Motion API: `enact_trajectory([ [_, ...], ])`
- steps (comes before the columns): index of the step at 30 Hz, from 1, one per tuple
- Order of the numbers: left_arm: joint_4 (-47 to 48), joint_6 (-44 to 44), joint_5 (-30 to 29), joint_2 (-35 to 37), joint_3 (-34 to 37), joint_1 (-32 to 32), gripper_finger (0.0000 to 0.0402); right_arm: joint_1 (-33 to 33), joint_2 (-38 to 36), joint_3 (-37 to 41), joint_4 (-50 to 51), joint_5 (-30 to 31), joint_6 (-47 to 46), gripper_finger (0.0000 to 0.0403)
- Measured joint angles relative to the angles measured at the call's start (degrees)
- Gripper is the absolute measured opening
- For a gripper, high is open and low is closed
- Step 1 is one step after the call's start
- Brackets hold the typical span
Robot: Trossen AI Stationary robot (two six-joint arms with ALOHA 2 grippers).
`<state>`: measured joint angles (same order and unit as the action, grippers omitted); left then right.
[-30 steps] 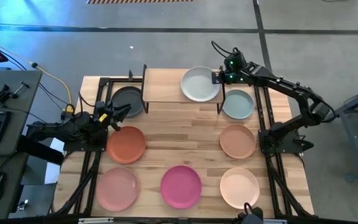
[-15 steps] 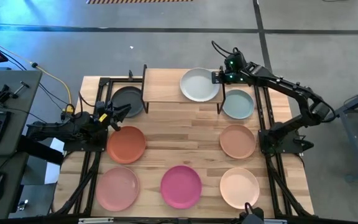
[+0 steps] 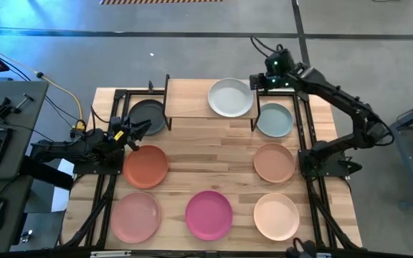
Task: Place and stack plates onto a shelf
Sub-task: Stack the brown plate on top of the white plate on the shelf
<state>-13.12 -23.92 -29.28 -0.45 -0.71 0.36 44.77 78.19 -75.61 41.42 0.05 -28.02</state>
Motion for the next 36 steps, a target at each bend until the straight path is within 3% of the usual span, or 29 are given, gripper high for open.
enact_trajectory([
  [10, 0.0, 0.0, 0.3, 0.0, 0.0, 0.0, 0.009, -0.2, -0.1, -13.3, 23.7, 1.8, 7.4, 0.0056],
  [15, 0.0, 0.1, 0.3, 0.0, 0.0, 0.0, 0.009, -0.2, -0.2, -14.7, 35.1, 1.4, 7.9, 0.0066],
  [23, 0.0, 0.1, 0.4, 0.0, 0.0, 0.0, 0.009, -1.5, -0.2, -13.5, 47.9, 0.4, 6.0, 0.0121],
  [29, 0.0, 0.2, 0.4, 0.0, 0.0, 0.0, 0.009, -6.2, -1.0, -13.5, 48.0, -6.8, 4.8, 0.0143],
  [36, 0.0, 0.2, 0.7, 0.0, 0.0, 0.0, 0.009, -14.2, -1.2, -13.4, 48.6, -6.3, 0.7, 0.0144],
])
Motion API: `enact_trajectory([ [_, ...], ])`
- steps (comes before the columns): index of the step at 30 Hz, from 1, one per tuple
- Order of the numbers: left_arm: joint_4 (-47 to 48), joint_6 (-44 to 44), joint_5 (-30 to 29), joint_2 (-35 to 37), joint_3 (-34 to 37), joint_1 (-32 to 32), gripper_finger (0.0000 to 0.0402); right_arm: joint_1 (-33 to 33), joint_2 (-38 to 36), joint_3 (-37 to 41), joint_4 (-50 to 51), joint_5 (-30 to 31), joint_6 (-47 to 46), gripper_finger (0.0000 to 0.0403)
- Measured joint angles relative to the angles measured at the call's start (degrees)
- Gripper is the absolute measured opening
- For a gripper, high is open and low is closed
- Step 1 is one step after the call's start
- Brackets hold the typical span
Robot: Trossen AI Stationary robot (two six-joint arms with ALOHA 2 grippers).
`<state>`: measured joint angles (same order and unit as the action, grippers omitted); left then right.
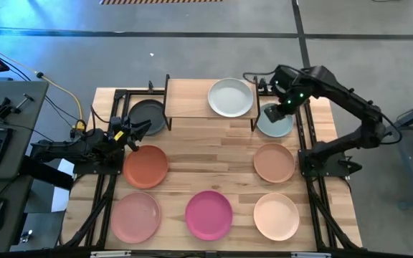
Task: Place and stack plates onto a shelf
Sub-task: Stack the brown plate on top of the white plate on the shelf
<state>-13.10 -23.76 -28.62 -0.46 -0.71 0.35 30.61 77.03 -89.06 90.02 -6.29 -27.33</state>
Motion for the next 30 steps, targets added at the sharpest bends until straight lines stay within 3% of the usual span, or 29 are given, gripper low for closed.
enact_trajectory([
  [7, 0.0, -0.1, 2.4, 0.0, 0.0, 0.0, 0.009, -10.8, 0.0, 0.0, 0.0, 1.9, -8.3, 0.0144],
  [22, 0.0, -0.1, 5.6, 0.0, 0.0, 0.0, 0.009, -35.7, 0.3, 0.0, -0.2, 11.5, -40.5, 0.0144],
  [30, 0.0, -0.1, 5.6, 0.0, 0.0, 0.0, 0.009, -43.6, 5.8, 0.0, -0.9, 16.1, -46.2, 0.0144],
])
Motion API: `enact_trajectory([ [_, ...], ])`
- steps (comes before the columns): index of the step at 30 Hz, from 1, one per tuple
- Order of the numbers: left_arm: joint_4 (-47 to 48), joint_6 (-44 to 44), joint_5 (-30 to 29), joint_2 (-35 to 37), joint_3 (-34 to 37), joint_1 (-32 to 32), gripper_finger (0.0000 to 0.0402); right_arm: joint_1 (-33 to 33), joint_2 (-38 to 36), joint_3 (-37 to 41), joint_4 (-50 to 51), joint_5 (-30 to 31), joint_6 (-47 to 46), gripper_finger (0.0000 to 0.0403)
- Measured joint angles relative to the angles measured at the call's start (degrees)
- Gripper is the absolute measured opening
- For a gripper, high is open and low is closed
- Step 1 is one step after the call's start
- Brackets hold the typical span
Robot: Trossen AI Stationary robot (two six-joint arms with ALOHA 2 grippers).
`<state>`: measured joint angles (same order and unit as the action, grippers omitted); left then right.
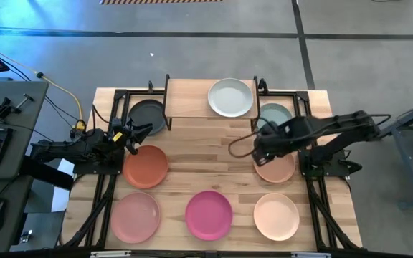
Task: Place and stack plates onto a shelf
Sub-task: Stack the brown plate on top of the white plate on the shelf
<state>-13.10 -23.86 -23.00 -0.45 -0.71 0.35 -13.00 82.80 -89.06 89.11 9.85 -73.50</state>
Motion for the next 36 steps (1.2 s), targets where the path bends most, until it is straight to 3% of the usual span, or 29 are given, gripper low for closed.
enact_trajectory([
  [5, 0.0, -1.4, 0.6, 0.0, 0.0, 0.0, 0.009, -2.0, 4.3, 0.0, -2.8, -1.2, 0.0, 0.0144],
  [12, 0.0, -2.0, 6.1, 0.0, 0.0, 0.0, 0.009, -6.0, 9.9, 0.0, -8.3, -4.4, -1.1, 0.0144],
  [23, 0.0, -0.5, 7.5, 0.0, 0.0, 0.0, 0.009, -6.4, 16.3, 0.3, -4.6, -2.4, 1.5, 0.0144],
  [36, 0.0, -0.5, 7.5, 0.0, 0.0, 0.0, 0.009, -2.4, 13.1, 18.9, -22.3, -8.1, 5.5, 0.0144],
])
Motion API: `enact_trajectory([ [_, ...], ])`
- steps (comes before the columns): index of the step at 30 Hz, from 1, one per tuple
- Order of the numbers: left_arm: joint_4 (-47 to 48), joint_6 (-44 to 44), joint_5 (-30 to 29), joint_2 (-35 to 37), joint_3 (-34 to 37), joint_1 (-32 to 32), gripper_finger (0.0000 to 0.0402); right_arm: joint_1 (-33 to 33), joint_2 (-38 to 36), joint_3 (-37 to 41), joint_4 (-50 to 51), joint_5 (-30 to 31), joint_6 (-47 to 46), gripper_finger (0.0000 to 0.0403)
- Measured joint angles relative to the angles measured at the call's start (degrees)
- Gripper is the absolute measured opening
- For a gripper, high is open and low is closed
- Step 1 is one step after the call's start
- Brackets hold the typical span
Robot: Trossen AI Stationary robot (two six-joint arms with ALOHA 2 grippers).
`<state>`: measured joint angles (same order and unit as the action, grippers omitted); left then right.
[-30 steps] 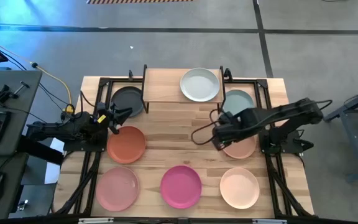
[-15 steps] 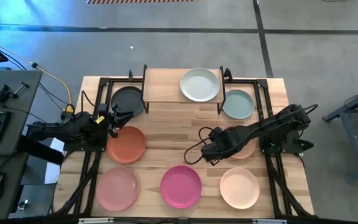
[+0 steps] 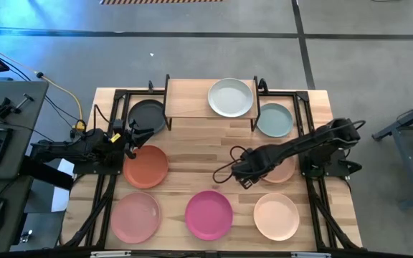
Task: Place and stack plates onto a shelf
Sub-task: Stack the brown plate on top of the white plate on the shelf
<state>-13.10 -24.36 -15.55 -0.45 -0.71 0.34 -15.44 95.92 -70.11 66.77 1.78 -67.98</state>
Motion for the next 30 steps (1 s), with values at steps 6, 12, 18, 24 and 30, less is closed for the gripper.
enact_trajectory([
  [6, 0.0, 0.0, 0.0, 0.0, 0.0, 0.0, 0.009, 1.3, -1.5, 7.4, -6.9, -0.9, -0.1, 0.0144],
  [12, 0.0, 0.0, 0.0, 0.0, 0.0, 0.0, 0.009, 1.6, -1.5, 11.8, -10.8, -1.2, 0.5, 0.0144],
  [18, 0.0, 0.0, 0.0, 0.0, 0.0, 0.0, 0.009, 1.6, -1.5, 15.4, -16.0, -1.0, -0.5, 0.0144],
  [24, 0.0, 0.0, 0.0, 0.0, 0.0, 0.0, 0.009, 1.6, -1.5, 17.1, -16.6, -0.5, -2.3, 0.0142],
  [30, 0.0, 0.0, -0.1, 0.0, 0.0, 0.0, 0.009, 1.6, -1.5, 18.5, -19.7, -0.9, -4.1, 0.0112],
])
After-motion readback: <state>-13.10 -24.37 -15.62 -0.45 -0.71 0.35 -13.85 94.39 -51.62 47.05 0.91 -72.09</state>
